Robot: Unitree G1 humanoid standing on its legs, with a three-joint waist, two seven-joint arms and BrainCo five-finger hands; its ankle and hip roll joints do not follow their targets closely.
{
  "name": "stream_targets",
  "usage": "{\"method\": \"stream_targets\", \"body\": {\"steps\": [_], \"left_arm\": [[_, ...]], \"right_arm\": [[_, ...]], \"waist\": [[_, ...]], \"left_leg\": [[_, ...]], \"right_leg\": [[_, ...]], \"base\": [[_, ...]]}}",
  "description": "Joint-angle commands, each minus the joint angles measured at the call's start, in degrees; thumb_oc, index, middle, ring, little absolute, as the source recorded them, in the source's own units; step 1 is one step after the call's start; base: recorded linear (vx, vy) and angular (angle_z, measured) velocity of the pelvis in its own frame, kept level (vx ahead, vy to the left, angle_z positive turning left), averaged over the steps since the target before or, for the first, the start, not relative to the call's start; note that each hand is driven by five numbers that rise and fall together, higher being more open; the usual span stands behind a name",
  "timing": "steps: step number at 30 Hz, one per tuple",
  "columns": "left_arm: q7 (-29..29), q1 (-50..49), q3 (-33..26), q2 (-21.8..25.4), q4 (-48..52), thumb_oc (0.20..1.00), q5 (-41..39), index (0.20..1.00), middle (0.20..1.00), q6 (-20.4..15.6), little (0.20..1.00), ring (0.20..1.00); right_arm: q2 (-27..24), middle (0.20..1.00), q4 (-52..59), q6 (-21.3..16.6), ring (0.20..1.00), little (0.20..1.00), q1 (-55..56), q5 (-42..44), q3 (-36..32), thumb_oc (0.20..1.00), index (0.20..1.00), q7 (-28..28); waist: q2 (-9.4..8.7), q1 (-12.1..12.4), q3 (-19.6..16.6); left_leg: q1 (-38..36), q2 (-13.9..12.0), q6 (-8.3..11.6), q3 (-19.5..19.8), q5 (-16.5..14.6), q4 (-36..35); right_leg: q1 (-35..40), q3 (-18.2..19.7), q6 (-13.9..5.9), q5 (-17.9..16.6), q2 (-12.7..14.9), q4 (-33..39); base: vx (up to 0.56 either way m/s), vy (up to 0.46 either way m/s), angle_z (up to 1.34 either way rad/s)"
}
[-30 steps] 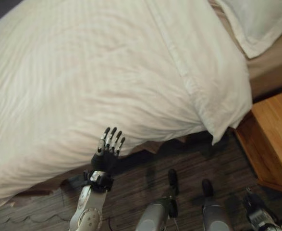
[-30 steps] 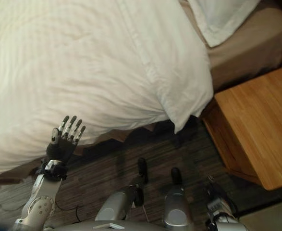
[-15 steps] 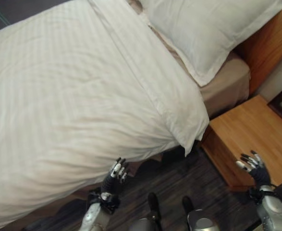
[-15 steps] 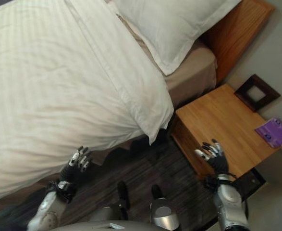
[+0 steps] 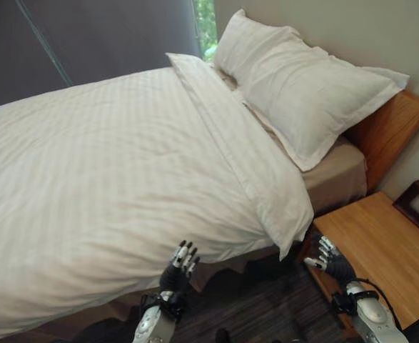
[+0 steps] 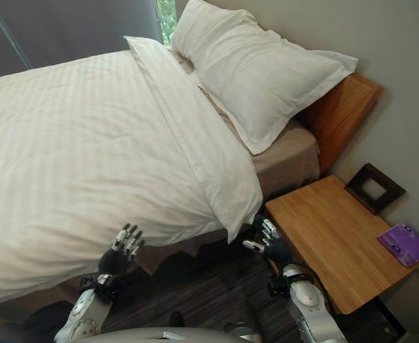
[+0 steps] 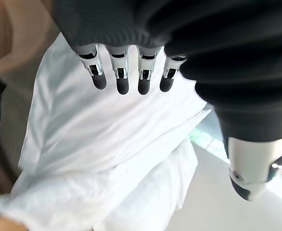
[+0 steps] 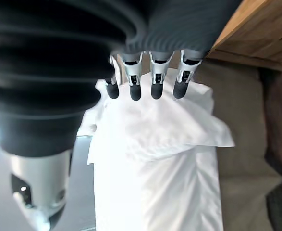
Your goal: Making the bed.
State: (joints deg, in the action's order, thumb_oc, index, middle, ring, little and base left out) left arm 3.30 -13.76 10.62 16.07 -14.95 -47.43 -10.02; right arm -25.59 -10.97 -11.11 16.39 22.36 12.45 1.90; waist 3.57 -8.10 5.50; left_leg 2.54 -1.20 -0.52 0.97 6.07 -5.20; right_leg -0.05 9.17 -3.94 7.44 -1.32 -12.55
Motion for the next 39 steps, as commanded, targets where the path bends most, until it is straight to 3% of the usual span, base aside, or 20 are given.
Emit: {"method": "stream_targets", "body": {"steps": [1,3,5,7,9,10,12,14,16,18,19,20,22,23,26,27,28,30,32,39], "left_arm": [[-0.7,3.9,-2.8,3.6,1.5,1.000,3.7,1.000,1.000,-5.6,1.000,1.000],[-0.9,3.7,-3.5,1.8,2.3,1.000,2.8,1.000,1.000,-6.2,1.000,1.000],[-1.3,4.1,-3.5,1.5,2.5,1.000,2.7,1.000,1.000,-6.5,1.000,1.000],[-1.9,3.8,-3.9,0.6,4.7,1.000,1.3,1.000,1.000,-7.2,1.000,1.000],[-1.7,3.6,-4.2,0.4,4.7,1.000,1.6,1.000,1.000,-6.8,1.000,1.000],[-1.8,3.3,-4.8,0.1,4.9,1.000,1.8,1.000,1.000,-6.8,1.000,1.000],[-1.1,1.5,-5.8,-1.1,5.3,1.000,0.2,1.000,1.000,-6.5,1.000,1.000],[-0.9,0.1,-6.2,-1.2,5.5,1.000,0.1,1.000,1.000,-6.2,1.000,1.000],[-0.9,0.1,-5.9,-0.8,5.0,1.000,0.3,1.000,1.000,-5.6,1.000,1.000],[-0.7,0.9,-5.0,-0.5,5.1,1.000,0.4,1.000,1.000,-5.3,1.000,1.000],[-0.7,0.9,-5.0,-0.5,5.1,1.000,0.4,1.000,1.000,-5.3,1.000,1.000],[-0.3,2.1,-3.8,0.0,6.2,1.000,0.9,1.000,1.000,-5.1,1.000,1.000],[-0.1,2.3,-3.5,-0.1,6.5,1.000,1.1,1.000,1.000,-5.1,1.000,1.000],[-0.2,1.8,-4.2,0.3,7.9,1.000,1.4,1.000,1.000,-5.2,1.000,1.000],[-0.3,0.2,-4.9,0.8,8.4,1.000,2.5,1.000,1.000,-4.8,1.000,1.000],[-0.1,-0.5,-5.1,1.4,8.1,1.000,3.1,1.000,1.000,-4.6,1.000,1.000],[0.1,-0.6,-4.7,2.3,7.3,1.000,4.7,1.000,1.000,-4.6,1.000,1.000],[0.0,-0.6,-4.9,2.6,6.7,1.000,5.5,1.000,1.000,-4.9,1.000,1.000],[0.0,-0.3,-5.2,2.1,6.6,1.000,4.8,1.000,1.000,-5.2,1.000,1.000],[-1.1,1.2,-3.5,0.4,8.7,1.000,3.5,1.000,1.000,-5.5,1.000,1.000]], "right_arm": [[0.3,1.000,2.6,-2.5,1.000,1.000,-5.0,-0.4,-0.3,1.000,1.000,1.0],[0.6,1.000,1.6,-2.5,1.000,1.000,-6.2,1.2,-0.2,1.000,1.000,1.3],[0.7,1.000,1.7,-2.9,1.000,1.000,-6.4,1.7,-0.4,1.000,1.000,1.2],[-0.2,1.000,3.0,-3.7,1.000,1.000,-6.2,2.3,-1.3,1.000,1.000,1.5],[-1.7,1.000,3.4,-3.9,1.000,1.000,-6.4,0.8,-2.8,1.000,1.000,1.1],[-1.9,1.000,3.5,-4.1,1.000,1.000,-7.0,0.1,-3.4,1.000,1.000,0.4],[-0.9,1.000,3.2,-4.2,1.000,1.000,-7.5,1.6,-4.4,1.000,1.000,-0.9],[-0.1,1.000,4.0,-4.7,1.000,1.000,-7.4,2.5,-5.4,1.000,1.000,-1.0],[-0.5,1.000,5.4,-4.8,1.000,1.000,-6.9,1.1,-5.7,1.000,1.000,-1.1],[-0.2,1.000,5.7,-4.6,1.000,1.000,-6.3,0.9,-5.9,1.000,1.000,-1.1],[-0.2,1.000,5.7,-4.6,1.000,1.000,-6.3,0.9,-5.9,1.000,1.000,-1.1],[0.6,1.000,5.9,-4.6,1.000,1.000,-5.2,1.2,-6.3,1.000,1.000,-1.4],[0.7,1.000,5.8,-4.5,1.000,1.000,-4.8,1.1,-6.3,1.000,1.000,-1.3],[1.6,1.000,5.4,-4.0,1.000,1.000,-4.6,0.1,-6.1,1.000,1.000,-1.3],[3.5,1.000,4.8,-3.7,1.000,1.000,-3.7,2.0,-5.9,1.000,1.000,-0.5],[4.3,1.000,4.9,-3.7,1.000,1.000,-3.3,3.8,-5.7,1.000,1.000,0.2],[4.7,1.000,4.8,-3.6,1.000,1.000,-3.1,4.6,-5.2,1.000,1.000,1.0],[4.7,1.000,4.1,-3.0,1.000,1.000,-3.5,5.3,-3.6,1.000,1.000,1.8],[4.9,1.000,4.1,-2.5,1.000,1.000,-3.7,6.0,-2.5,1.000,1.000,2.6],[4.7,1.000,4.0,-2.4,1.000,1.000,-5.2,7.2,-2.1,1.000,1.000,1.2]], "waist": [[-1.43,1.8,1.3],[-1.60,5.3,0.3],[-1.52,6.0,0.4],[-1.88,8.2,1.6],[-3.29,8.4,2.9],[-4.37,8.3,3.2],[-5.51,8.9,3.2],[-5.83,8.4,2.4],[-5.01,7.1,1.4],[-3.89,5.4,0.1],[-3.90,5.4,0.1],[-2.91,4.5,-0.8],[-2.49,4.1,-0.9],[-2.10,4.4,-0.7],[-2.15,4.8,0.3],[-2.24,4.3,0.8],[-2.26,3.2,1.3],[-2.16,2.8,1.2],[-2.37,3.4,0.9],[-3.40,4.0,-1.2]], "left_leg": [[-2.9,0.2,0.97,2.9,-1.3,0.2],[-0.2,1.3,1.83,8.2,0.5,0.2],[0.7,1.2,2.65,10.4,1.6,0.2],[3.1,1.6,3.86,13.4,3.5,1.1],[4.7,1.5,2.58,7.6,0.9,6.9],[4.8,0.0,2.40,2.2,-1.6,11.5],[2.0,-2.6,2.63,-1.7,-4.3,14.6],[-1.4,-6.9,3.29,-4.9,-3.7,14.9],[-5.3,-10.5,4.91,-8.7,-2.6,12.1],[-8.0,-11.8,6.10,-12.0,-2.9,9.0],[-7.9,-11.8,6.09,-12.0,-2.9,9.0],[-7.6,-10.8,6.35,-14.7,-3.8,5.2],[-7.9,-9.5,6.03,-14.0,-3.9,2.3],[-8.2,-7.7,5.25,-12.8,-4.8,0.9],[-7.8,-5.4,3.49,-12.4,-5.7,0.6],[-7.3,-5.1,3.12,-11.8,-5.6,0.6],[-6.8,-4.5,2.66,-10.4,-5.6,0.7],[-6.3,-3.1,2.04,-8.9,-5.5,0.8],[-6.2,-1.9,1.51,-7.7,-5.5,1.0],[-7.1,-1.0,0.76,-5.1,-6.4,1.8]], "right_leg": [[-3.3,7.8,-2.06,-5.1,-1.5,3.5],[-1.0,5.5,-0.63,-4.8,-0.1,8.5],[-0.5,4.3,-0.17,-4.7,-0.4,9.1],[0.3,0.1,0.47,-4.5,0.1,10.0],[-0.1,-4.7,0.16,-5.1,2.2,9.7],[-0.9,-7.3,0.02,-6.4,3.8,9.9],[-0.9,-11.1,0.27,-7.2,5.4,11.2],[-1.1,-14.4,0.35,-7.5,6.5,10.9],[-1.2,-17.8,0.07,-7.1,7.1,10.3],[-1.4,-21.5,-0.24,-6.8,7.9,9.8],[-1.4,-21.6,-0.24,-6.8,7.9,9.8],[-1.2,-24.5,-1.04,-7.2,9.4,9.8],[-1.0,-25.6,-1.75,-7.8,10.3,9.9],[-1.9,-25.5,-2.61,-8.8,11.4,9.4],[-3.7,-23.6,-3.87,-10.1,13.0,7.1],[-4.4,-21.3,-4.05,-10.3,12.3,6.6],[-5.3,-15.5,-4.01,-9.8,9.6,6.7],[-6.0,-7.5,-3.55,-9.0,5.8,7.2],[-4.9,-5.9,-3.21,-9.1,5.8,7.8],[-1.2,-7.2,-2.83,-9.0,6.5,10.5]], "base": [[-0.14,-0.144,1.24],[-0.13,-0.241,1.28],[-0.09,-0.205,1.20],[-0.19,-0.210,1.93],[-0.28,-0.106,1.71],[-0.28,-0.055,1.50],[-0.23,-0.007,1.37],[-0.17,0.060,1.23],[-0.12,0.126,0.87],[-0.11,0.133,1.17],[-0.10,0.216,1.11],[-0.05,0.162,0.98],[-0.07,0.274,1.12],[-0.07,0.361,0.91],[-0.06,0.243,-0.13],[-0.14,0.289,-0.32],[-0.13,0.185,0.06],[-0.05,0.178,0.56],[0.01,0.094,0.68],[0.03,0.002,0.24]]}}
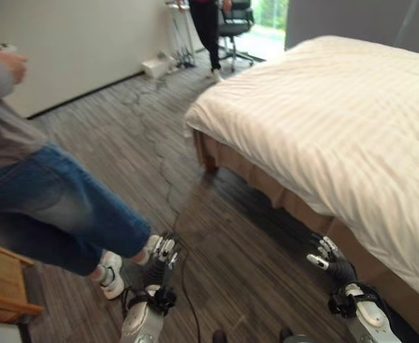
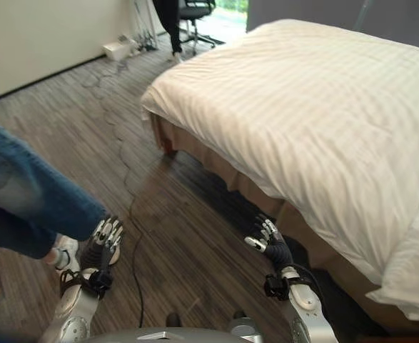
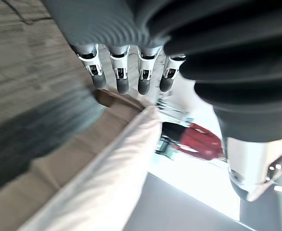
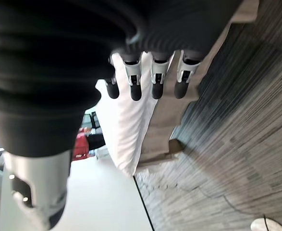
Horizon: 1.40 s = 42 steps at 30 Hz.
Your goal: Making the bed.
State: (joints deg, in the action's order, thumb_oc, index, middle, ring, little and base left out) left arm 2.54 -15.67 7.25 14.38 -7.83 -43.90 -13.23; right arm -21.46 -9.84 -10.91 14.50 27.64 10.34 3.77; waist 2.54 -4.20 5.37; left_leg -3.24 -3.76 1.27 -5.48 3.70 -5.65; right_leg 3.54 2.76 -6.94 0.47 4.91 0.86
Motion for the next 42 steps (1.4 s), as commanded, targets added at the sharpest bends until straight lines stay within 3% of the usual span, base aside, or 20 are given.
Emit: {"method": "stream_targets", "body": {"steps": [1,10,42], "left_arm": [[-0.6,3.3,0.2,2.2,1.4,1.000,0.2,1.000,1.000,-2.2,1.000,1.000],[-0.7,1.9,-1.0,2.3,2.0,1.000,-0.3,1.000,1.000,-1.4,1.000,1.000],[-1.1,-0.3,-1.3,0.7,0.9,1.000,-0.7,1.000,1.000,-1.2,1.000,1.000]], "right_arm": [[0.4,1.000,3.0,-2.6,1.000,1.000,-3.9,1.9,0.2,1.000,1.000,-0.7],[0.4,1.000,3.8,-1.9,1.000,1.000,-4.5,4.4,0.6,1.000,1.000,0.0],[-0.2,1.000,7.1,-1.7,1.000,1.000,-1.9,-0.7,0.3,1.000,1.000,-1.3]], "waist": [[-2.52,0.2,-1.3],[-3.15,1.0,-2.7],[-3.71,0.8,-3.1]], "left_leg": [[-1.5,1.7,-1.09,1.5,-4.2,2.3],[-2.6,1.6,-1.07,2.0,-4.6,1.7],[-4.7,0.7,-0.81,1.3,-4.8,0.7]], "right_leg": [[-4.5,-1.0,0.12,-2.0,0.4,-2.7],[-3.0,-1.9,0.19,-2.0,1.0,-1.6],[-1.9,-0.5,0.22,-2.1,0.3,-0.5]], "base": [[0.03,-0.006,0.07],[0.01,-0.003,0.01],[0.00,0.000,0.00]]}}
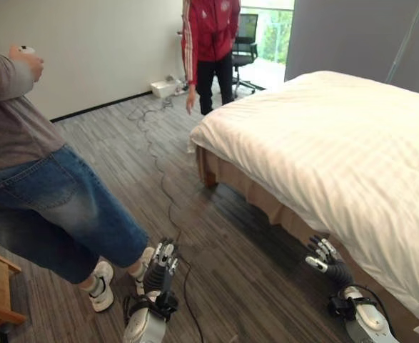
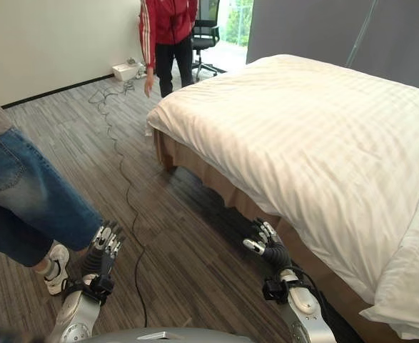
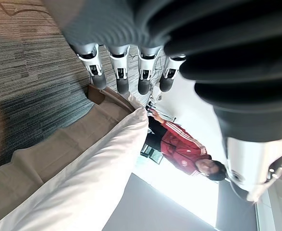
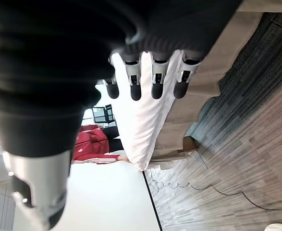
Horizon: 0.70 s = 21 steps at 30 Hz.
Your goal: Making the bed.
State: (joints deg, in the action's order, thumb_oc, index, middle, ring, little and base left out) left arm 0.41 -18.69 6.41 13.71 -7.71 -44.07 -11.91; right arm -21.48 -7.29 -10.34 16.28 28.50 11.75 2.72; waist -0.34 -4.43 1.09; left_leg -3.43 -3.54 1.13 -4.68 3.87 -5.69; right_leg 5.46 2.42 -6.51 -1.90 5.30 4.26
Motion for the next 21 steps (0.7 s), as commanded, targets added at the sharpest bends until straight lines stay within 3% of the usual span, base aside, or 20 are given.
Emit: {"method": "stream_targets", "body": {"steps": [1,21], "left_arm": [[1.0,2.8,-0.5,1.3,0.6,1.000,-0.7,1.000,1.000,-2.5,1.000,1.000],[1.0,3.5,-0.7,0.5,-0.5,1.000,-2.8,1.000,1.000,-2.7,1.000,1.000]], "right_arm": [[-0.1,1.000,4.2,-2.3,1.000,1.000,-3.8,-1.6,-1.1,1.000,1.000,-0.4],[0.1,1.000,2.5,-2.0,1.000,1.000,-5.6,-2.0,1.0,1.000,1.000,-0.3]], "waist": [[-0.86,1.0,1.1],[-0.84,0.9,1.4]], "left_leg": [[-4.6,0.4,-0.65,0.4,-5.0,0.8],[-5.7,0.2,-0.68,0.0,-5.5,0.7]], "right_leg": [[-3.8,-0.1,-0.19,0.3,-0.1,-3.9],[-3.3,0.5,-0.31,0.5,-0.2,-4.0]], "base": [[0.00,0.000,-0.04],[0.00,0.000,-0.02]]}}
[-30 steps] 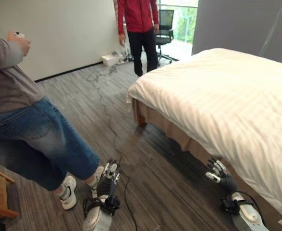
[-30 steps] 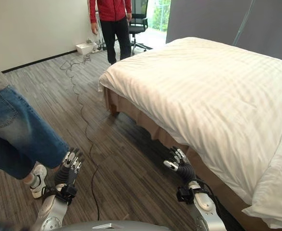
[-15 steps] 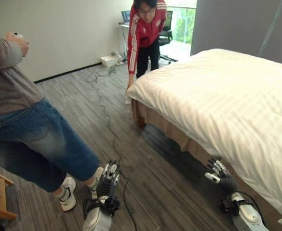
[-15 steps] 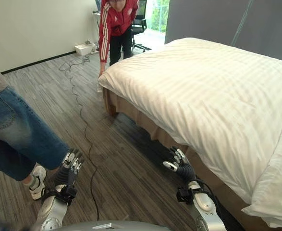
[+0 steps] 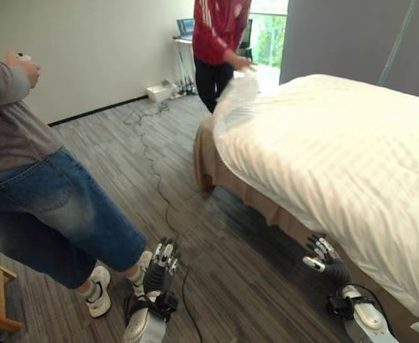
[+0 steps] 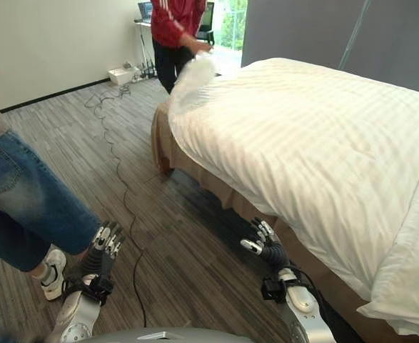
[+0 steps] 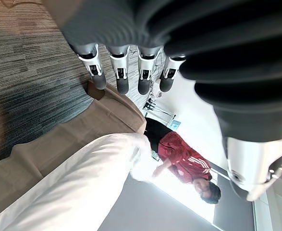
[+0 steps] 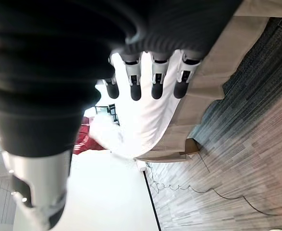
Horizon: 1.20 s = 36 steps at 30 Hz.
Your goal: Making the bed.
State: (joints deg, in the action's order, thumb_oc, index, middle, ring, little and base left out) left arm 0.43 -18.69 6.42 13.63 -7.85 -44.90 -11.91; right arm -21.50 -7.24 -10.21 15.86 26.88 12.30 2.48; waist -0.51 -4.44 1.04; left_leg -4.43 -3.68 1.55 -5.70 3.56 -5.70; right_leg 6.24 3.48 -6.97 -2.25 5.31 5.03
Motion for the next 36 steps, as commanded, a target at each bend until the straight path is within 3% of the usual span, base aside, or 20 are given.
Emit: {"method": "stream_targets", "body": {"steps": [1,20,21,36], "left_arm": [[1.0,3.5,-0.9,0.6,-0.5,1.000,-1.9,1.000,1.000,-2.8,1.000,1.000],[0.9,4.6,-0.7,1.1,-1.0,1.000,-0.8,1.000,1.000,-3.1,1.000,1.000],[-0.6,9.6,-3.2,8.6,7.7,1.000,10.1,1.000,1.000,-1.7,1.000,1.000],[-1.2,9.4,-2.1,9.2,3.0,1.000,13.0,1.000,1.000,-0.1,1.000,1.000]], "right_arm": [[0.0,1.000,2.4,-2.1,1.000,1.000,-5.3,-0.4,0.5,1.000,1.000,0.0],[0.6,1.000,2.4,-2.7,1.000,1.000,-5.7,1.7,-0.2,1.000,1.000,-0.3],[-3.6,1.000,6.1,0.1,1.000,1.000,-6.9,2.8,-5.9,1.000,1.000,3.6],[-4.3,1.000,5.9,1.2,1.000,1.000,-9.8,0.9,-3.9,1.000,1.000,3.7]], "waist": [[-0.67,0.9,1.5],[-0.32,0.9,1.6],[-0.03,1.0,5.9],[-0.69,1.7,5.1]], "left_leg": [[-4.7,0.3,-1.09,1.0,-5.2,0.7],[-5.2,0.3,-1.02,1.1,-5.3,0.7],[5.4,-0.7,0.25,-1.8,-1.9,7.0],[2.0,0.7,-1.17,-3.0,-3.3,4.6]], "right_leg": [[-4.1,-0.5,0.16,0.9,-0.2,-4.8],[-3.5,-0.7,0.21,1.2,-0.1,-4.7],[-4.3,-7.9,2.06,4.4,0.1,-5.6],[-3.4,-6.4,0.67,4.1,1.6,-6.4]], "base": [[0.00,0.000,0.00],[0.00,0.000,0.00],[0.01,0.015,0.05],[0.03,0.040,0.00]]}}
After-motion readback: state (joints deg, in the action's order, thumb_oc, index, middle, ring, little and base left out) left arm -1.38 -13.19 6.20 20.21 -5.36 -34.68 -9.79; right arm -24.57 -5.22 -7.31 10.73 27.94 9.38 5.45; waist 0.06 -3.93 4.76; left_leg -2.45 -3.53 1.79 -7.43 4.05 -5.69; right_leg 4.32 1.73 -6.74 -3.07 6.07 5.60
